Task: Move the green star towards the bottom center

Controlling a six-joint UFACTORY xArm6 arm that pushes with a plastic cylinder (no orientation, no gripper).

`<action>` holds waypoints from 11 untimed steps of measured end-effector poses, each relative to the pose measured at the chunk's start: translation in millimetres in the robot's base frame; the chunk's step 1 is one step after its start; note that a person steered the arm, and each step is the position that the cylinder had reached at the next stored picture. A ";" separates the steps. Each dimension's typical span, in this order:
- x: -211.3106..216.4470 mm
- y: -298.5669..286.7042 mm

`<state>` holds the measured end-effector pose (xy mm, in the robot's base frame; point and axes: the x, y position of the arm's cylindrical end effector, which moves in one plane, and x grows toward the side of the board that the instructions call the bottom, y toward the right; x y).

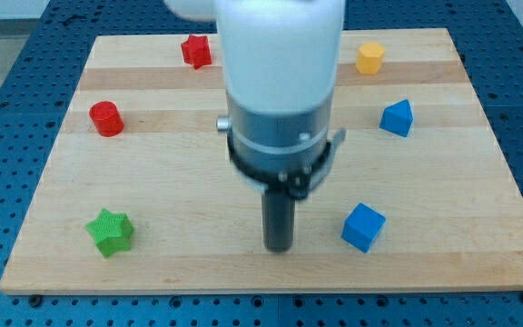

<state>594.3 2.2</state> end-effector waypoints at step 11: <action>5.2 -215.0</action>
<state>599.5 -212.8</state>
